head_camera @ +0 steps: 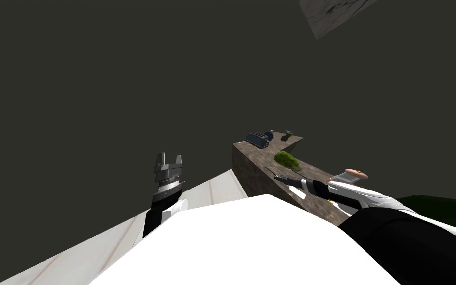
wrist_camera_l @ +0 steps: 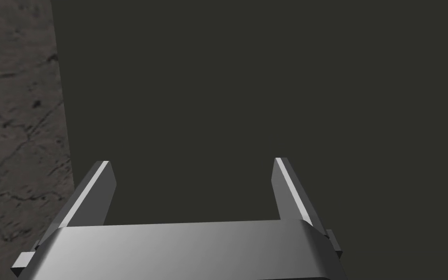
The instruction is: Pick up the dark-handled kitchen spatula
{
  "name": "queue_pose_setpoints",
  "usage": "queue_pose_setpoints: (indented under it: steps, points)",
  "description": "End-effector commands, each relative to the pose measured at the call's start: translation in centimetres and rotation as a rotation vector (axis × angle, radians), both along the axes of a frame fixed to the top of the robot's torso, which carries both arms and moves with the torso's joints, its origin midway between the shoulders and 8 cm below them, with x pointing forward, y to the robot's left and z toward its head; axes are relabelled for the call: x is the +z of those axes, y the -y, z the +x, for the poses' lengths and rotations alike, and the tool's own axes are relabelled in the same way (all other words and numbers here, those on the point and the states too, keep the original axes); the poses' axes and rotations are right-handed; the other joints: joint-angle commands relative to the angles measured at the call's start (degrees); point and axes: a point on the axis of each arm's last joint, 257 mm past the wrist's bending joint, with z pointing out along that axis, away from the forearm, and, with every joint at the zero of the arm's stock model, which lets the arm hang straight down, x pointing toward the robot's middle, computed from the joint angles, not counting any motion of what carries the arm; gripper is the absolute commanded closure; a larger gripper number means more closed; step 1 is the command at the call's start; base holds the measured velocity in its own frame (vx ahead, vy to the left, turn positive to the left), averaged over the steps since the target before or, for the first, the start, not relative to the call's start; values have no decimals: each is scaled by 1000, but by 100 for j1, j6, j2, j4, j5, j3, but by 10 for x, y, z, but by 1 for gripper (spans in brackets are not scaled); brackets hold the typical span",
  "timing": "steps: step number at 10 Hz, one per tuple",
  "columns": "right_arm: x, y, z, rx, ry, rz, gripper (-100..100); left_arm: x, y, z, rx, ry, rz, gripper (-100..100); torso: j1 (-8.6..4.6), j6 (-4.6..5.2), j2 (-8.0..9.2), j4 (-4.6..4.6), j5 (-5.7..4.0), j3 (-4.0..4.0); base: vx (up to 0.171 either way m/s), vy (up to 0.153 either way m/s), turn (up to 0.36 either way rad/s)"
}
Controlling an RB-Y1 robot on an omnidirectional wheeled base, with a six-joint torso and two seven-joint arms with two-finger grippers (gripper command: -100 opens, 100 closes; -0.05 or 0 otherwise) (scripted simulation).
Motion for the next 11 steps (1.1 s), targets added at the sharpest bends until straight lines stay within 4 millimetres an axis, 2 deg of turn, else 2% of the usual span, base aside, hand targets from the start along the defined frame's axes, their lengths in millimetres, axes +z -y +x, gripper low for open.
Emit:
queue_pose_setpoints:
  steps: [1, 5, 6, 9, 10, 11]
  points:
    - [3, 12, -4, 8, -21, -34, -100, 0, 0, 0, 0, 0, 0, 0, 0, 0, 0, 0, 0, 0, 11, 30, 85]
    - [-5, 80, -50, 37, -180, -221, -100, 0, 0, 0, 0, 0, 0, 0, 6, 0, -2, -1, 1, -1, 21, 57, 161]
    - [-5, 80, -50, 37, -180, -221, -100, 0, 0, 0, 0, 0, 0, 0, 7, 0, -2, -1, 2, -1, 11, 29, 81]
    - [-13, 117, -94, 52, -301, -313, -100, 0, 0, 0, 0, 0, 0, 0, 2, 1, 2, 1, 0, 1, 18, 49, 132]
    - [-13, 117, -94, 52, -301, -313, -100, 0, 0, 0, 0, 0, 0, 0, 4, 3, 3, 1, 0, 1, 11, 39, 36]
    - [-17, 135, -123, 60, -375, -354, -100, 0, 0, 0, 0, 0, 0, 0, 0, 5, 7, 2, 1, 4, 25, 42, 146]
